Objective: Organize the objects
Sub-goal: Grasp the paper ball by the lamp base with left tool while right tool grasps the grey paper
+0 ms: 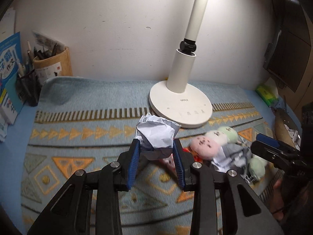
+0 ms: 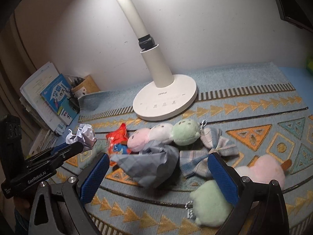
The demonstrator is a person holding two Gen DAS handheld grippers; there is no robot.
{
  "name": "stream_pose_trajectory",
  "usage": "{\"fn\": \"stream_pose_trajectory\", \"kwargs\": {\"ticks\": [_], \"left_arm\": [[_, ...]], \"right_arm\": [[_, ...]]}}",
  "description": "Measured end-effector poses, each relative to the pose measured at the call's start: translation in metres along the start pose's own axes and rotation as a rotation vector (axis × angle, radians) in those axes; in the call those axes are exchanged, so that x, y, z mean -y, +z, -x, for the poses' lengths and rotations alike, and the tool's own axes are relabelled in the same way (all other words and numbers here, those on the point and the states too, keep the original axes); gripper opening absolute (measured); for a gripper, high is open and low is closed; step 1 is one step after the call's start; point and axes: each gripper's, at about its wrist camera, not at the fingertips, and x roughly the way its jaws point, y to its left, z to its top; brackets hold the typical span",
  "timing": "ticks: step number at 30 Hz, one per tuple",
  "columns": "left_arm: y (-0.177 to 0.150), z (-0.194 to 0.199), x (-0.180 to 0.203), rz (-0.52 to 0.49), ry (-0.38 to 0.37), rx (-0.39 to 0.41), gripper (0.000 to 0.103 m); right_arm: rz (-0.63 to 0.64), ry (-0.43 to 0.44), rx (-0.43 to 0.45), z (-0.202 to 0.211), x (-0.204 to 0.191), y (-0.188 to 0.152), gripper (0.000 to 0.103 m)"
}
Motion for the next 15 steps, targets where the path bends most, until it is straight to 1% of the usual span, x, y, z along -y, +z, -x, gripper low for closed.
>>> {"fn": "stream_pose_trajectory", "kwargs": {"ticks": [1, 2, 4, 6, 7, 8, 9, 10, 12, 13, 15], "left_arm": [[-0.012, 0.007, 0.008, 0.003, 0.003, 0.006, 0.031], [-0.022, 0.013, 0.007, 0.01, 0.011, 0.013, 0.031], [-0.044, 0.017, 0.01, 0.029, 0.03, 0.014, 0.031], [-0.057, 0.011, 0.009, 0.054, 0.031, 0.003, 0.031], [-0.066, 0.009, 0.006, 0.065, 0.03, 0.0, 0.031], [-0.07, 0.007, 0.006, 0.072, 0.032, -0.002, 0.031], [-0.074, 0.004, 0.006, 0.076, 0.038, -0.006, 0.031], [-0.073, 0.004, 0.008, 0.067, 0.049, -0.005, 0.031], [-0.072, 0.013, 0.014, 0.041, 0.082, 0.019, 0.031], [-0.073, 0.018, 0.016, 0.032, 0.085, 0.026, 0.031], [-0.078, 0.026, 0.021, 0.035, 0.066, 0.025, 0.031]], "right_arm": [[0.025, -0.002, -0.016, -0.003, -0.006, -0.004, 0.101], [0.053, -0.011, -0.026, -0.006, -0.012, -0.006, 0.101], [0.101, -0.056, -0.036, -0.015, -0.022, -0.006, 0.101], [0.11, -0.108, -0.013, -0.021, -0.024, -0.004, 0.101], [0.105, -0.111, -0.012, -0.024, -0.023, -0.003, 0.097], [0.101, -0.096, -0.022, -0.026, -0.022, -0.002, 0.075], [0.099, -0.066, -0.041, -0.026, -0.022, -0.003, 0.061], [0.095, -0.059, -0.057, -0.025, -0.021, -0.005, 0.051], [0.069, -0.049, -0.051, -0.014, -0.021, -0.012, 0.051], [0.049, -0.031, -0.047, -0.005, -0.021, -0.017, 0.051], [0.006, 0.029, -0.043, 0.013, -0.022, -0.029, 0.051]]}}
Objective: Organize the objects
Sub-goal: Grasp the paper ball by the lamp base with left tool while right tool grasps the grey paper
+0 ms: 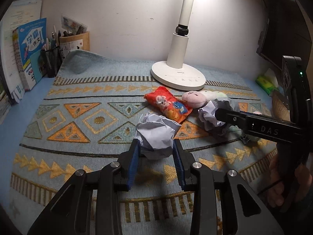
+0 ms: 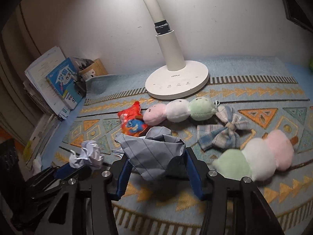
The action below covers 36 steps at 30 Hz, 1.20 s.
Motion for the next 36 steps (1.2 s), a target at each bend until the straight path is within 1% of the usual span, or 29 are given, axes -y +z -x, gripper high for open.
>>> {"fn": "stream_pose_trajectory", "kwargs": {"ticks": [2, 3, 4, 5, 6, 7, 8, 9, 10, 11, 12, 13, 15, 17, 20, 23, 25, 27, 28, 29, 31, 32, 33, 34, 35, 36], "left_arm": [[-0.007, 0.005, 0.004, 0.002, -0.013, 0.0, 0.031], [-0.011, 0.006, 0.005, 0.008, -0.012, -0.003, 0.031], [-0.016, 0.007, 0.005, 0.019, -0.016, -0.007, 0.031], [-0.021, 0.007, 0.005, 0.031, -0.024, -0.009, 0.031], [-0.024, 0.006, 0.004, 0.04, -0.028, -0.008, 0.031], [-0.025, 0.006, 0.004, 0.041, -0.02, -0.017, 0.031], [-0.024, 0.009, 0.003, 0.042, -0.015, 0.0, 0.031], [-0.025, 0.011, 0.002, 0.048, -0.042, 0.014, 0.031], [-0.025, 0.012, -0.003, 0.066, -0.09, 0.018, 0.032], [-0.025, 0.01, -0.009, 0.095, -0.109, 0.012, 0.032], [-0.026, 0.008, -0.015, 0.13, -0.119, 0.001, 0.032], [-0.026, 0.006, -0.022, 0.164, -0.143, -0.005, 0.032], [-0.026, 0.01, -0.029, 0.2, -0.179, 0.035, 0.032], [-0.027, 0.012, -0.028, 0.2, -0.183, 0.046, 0.032], [-0.026, 0.011, -0.022, 0.174, -0.177, 0.035, 0.032], [-0.026, 0.008, -0.02, 0.166, -0.176, 0.02, 0.032], [-0.026, 0.007, -0.019, 0.167, -0.167, 0.015, 0.032], [-0.026, 0.007, -0.019, 0.169, -0.155, 0.011, 0.032], [-0.026, 0.006, -0.02, 0.17, -0.152, 0.008, 0.032], [-0.027, 0.006, -0.02, 0.173, -0.152, 0.006, 0.032], [-0.027, 0.006, -0.021, 0.184, -0.13, 0.006, 0.032], [-0.028, 0.006, -0.022, 0.189, -0.124, 0.004, 0.032], [-0.028, 0.005, -0.022, 0.19, -0.118, 0.001, 0.032], [-0.028, 0.005, -0.021, 0.187, -0.109, -0.001, 0.032], [-0.028, 0.005, -0.02, 0.182, -0.102, -0.001, 0.032], [-0.028, 0.005, -0.019, 0.175, -0.096, -0.001, 0.032]], "right_arm": [[-0.017, 0.024, -0.013, 0.011, -0.002, -0.014, 0.052], [-0.014, 0.014, -0.038, 0.01, -0.001, -0.022, 0.054], [-0.011, -0.007, -0.078, 0.008, 0.001, -0.029, 0.059], [-0.023, -0.022, -0.118, 0.006, 0.006, -0.037, 0.061], [-0.053, -0.008, -0.143, 0.009, 0.014, -0.045, 0.061], [-0.084, 0.02, -0.123, 0.02, 0.021, -0.051, 0.061], [-0.113, 0.023, -0.125, 0.031, 0.027, -0.057, 0.062], [-0.128, 0.009, -0.126, 0.041, 0.031, -0.062, 0.062], [-0.129, -0.015, -0.122, 0.049, 0.034, -0.067, 0.065], [-0.121, -0.038, -0.119, 0.055, 0.035, -0.07, 0.069], [-0.111, -0.048, -0.113, 0.058, 0.036, -0.074, 0.069], [-0.107, -0.048, -0.108, 0.061, 0.037, -0.077, 0.069], [-0.124, -0.04, -0.099, 0.062, 0.039, -0.082, 0.069], [-0.131, -0.026, -0.073, 0.064, 0.04, -0.083, 0.069], [-0.109, -0.055, -0.028, 0.064, 0.037, -0.076, 0.07], [-0.097, -0.026, -0.043, 0.051, 0.033, -0.064, 0.074], [-0.091, -0.012, -0.052, 0.041, 0.027, -0.058, 0.074], [-0.082, -0.043, -0.053, 0.033, 0.022, -0.051, 0.075], [-0.075, -0.072, -0.055, 0.03, 0.021, -0.049, 0.078], [-0.064, -0.102, -0.048, 0.026, 0.02, -0.047, 0.086], [-0.042, -0.168, -0.056, 0.016, 0.019, -0.042, 0.096], [-0.049, -0.195, -0.065, 0.012, 0.021, -0.04, 0.095], [-0.055, -0.183, -0.061, 0.009, 0.023, -0.038, 0.094], [-0.058, -0.159, -0.056, 0.009, 0.025, -0.036, 0.085], [-0.064, -0.149, -0.063, 0.008, 0.027, -0.035, 0.073], [-0.065, -0.153, -0.058, 0.01, 0.028, -0.035, 0.069]]}}
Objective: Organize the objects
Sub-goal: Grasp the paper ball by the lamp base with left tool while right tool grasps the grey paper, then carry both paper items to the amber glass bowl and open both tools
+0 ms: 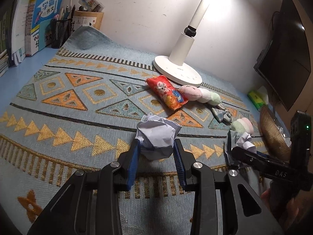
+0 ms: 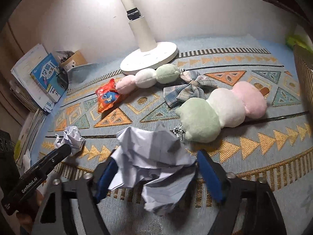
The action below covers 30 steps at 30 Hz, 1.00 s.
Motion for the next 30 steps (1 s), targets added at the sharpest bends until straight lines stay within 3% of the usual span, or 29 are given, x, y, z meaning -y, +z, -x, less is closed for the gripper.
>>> {"fn": "stream_pose_trajectory", "kwargs": {"ticks": [6, 11, 14, 20, 23, 28, 30], "left_arm": [[0.0, -0.001, 0.003, -0.019, 0.003, -0.003, 0.032], [-0.008, 0.012, 0.028, -0.055, -0.018, -0.001, 0.031], [-0.006, 0.027, 0.074, -0.13, -0.073, 0.037, 0.031], [0.029, 0.051, 0.198, -0.272, -0.293, 0.11, 0.031], [0.04, 0.041, 0.259, -0.337, -0.396, 0.097, 0.031], [0.042, -0.01, 0.326, -0.394, -0.473, 0.032, 0.031], [0.04, -0.031, 0.34, -0.383, -0.495, -0.008, 0.031]], "right_arm": [[-0.041, 0.059, 0.038, 0.025, 0.014, -0.014, 0.063], [-0.062, 0.041, 0.107, 0.084, 0.029, -0.022, 0.063], [-0.053, -0.022, 0.203, 0.14, 0.046, -0.013, 0.063], [-0.127, -0.276, 0.412, 0.248, 0.115, 0.02, 0.065], [-0.197, -0.341, 0.432, 0.268, 0.156, 0.03, 0.065], [-0.276, -0.367, 0.366, 0.255, 0.204, 0.043, 0.066], [-0.295, -0.37, 0.35, 0.249, 0.214, 0.046, 0.076]]}}
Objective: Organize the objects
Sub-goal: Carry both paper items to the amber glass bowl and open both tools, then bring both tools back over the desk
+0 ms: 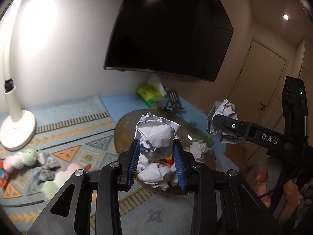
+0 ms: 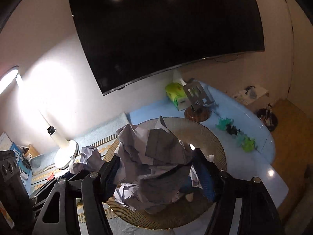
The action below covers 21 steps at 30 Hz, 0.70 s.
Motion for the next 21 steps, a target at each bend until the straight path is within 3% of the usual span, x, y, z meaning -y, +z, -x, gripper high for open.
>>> {"fn": "stream_pose_trajectory", "kwargs": {"ticks": [5, 7, 9, 11, 15, 17, 19, 21], "left_arm": [[0.0, -0.038, 0.006, 0.006, 0.009, -0.022, 0.031], [-0.001, -0.048, 0.008, 0.008, 0.004, -0.038, 0.037], [-0.003, -0.054, 0.007, 0.033, 0.004, -0.062, 0.087], [-0.006, -0.047, 0.006, 0.041, 0.015, -0.015, 0.089], [-0.007, -0.022, -0.007, 0.074, 0.001, -0.002, 0.089], [-0.01, -0.004, -0.015, 0.087, 0.022, 0.018, 0.089], [-0.016, 0.015, -0.026, 0.096, 0.05, 0.033, 0.089], [-0.022, 0.033, -0.037, 0.101, 0.088, 0.045, 0.089]], "right_arm": [[-0.005, -0.013, -0.046, -0.019, 0.013, 0.001, 0.077], [-0.012, -0.004, -0.061, -0.019, 0.016, 0.001, 0.077], [-0.007, 0.005, -0.049, -0.013, 0.017, -0.002, 0.077], [0.01, 0.003, -0.033, -0.005, 0.015, -0.005, 0.077], [0.072, -0.026, 0.004, 0.005, 0.003, -0.007, 0.079], [0.121, -0.049, -0.015, -0.005, -0.004, -0.004, 0.098], [0.124, -0.09, -0.05, -0.014, -0.004, -0.002, 0.098], [0.128, -0.079, -0.013, -0.006, -0.005, -0.004, 0.098]]}}
